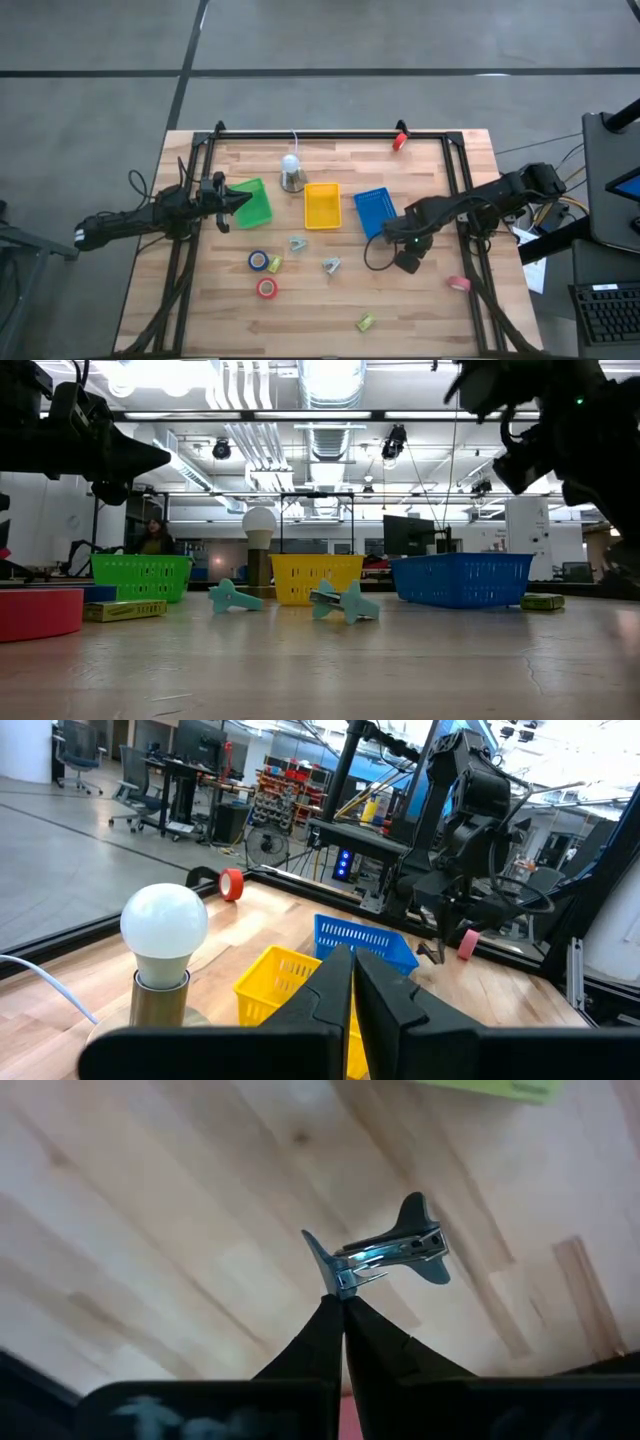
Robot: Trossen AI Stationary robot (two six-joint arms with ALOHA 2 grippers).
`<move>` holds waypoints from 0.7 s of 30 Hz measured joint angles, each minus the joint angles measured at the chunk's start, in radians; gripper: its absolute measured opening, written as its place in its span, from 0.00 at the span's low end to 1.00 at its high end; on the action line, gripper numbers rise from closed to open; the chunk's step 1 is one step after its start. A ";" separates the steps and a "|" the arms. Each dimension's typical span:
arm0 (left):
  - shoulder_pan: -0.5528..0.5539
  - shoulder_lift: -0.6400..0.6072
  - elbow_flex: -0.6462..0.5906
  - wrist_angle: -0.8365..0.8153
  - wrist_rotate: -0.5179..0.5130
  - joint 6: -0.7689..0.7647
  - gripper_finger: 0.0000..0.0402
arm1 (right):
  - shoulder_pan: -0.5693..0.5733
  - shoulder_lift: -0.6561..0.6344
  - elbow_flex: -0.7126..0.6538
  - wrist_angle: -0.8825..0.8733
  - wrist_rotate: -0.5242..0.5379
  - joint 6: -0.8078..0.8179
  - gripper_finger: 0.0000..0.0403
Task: Pick and place Stapler, Stapler remover, tape
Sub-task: Put the black staple remover into the blue basket
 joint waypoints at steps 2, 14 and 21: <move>0.000 0.000 0.000 0.000 0.000 0.000 0.05 | 0.000 0.000 0.021 -0.001 -0.010 -0.005 0.02; 0.000 0.000 0.000 0.000 0.000 0.000 0.05 | -0.019 0.000 0.219 -0.003 0.015 -0.052 0.02; 0.000 0.000 0.000 0.000 0.000 0.000 0.05 | -0.103 -0.001 0.303 -0.001 0.082 -0.086 0.02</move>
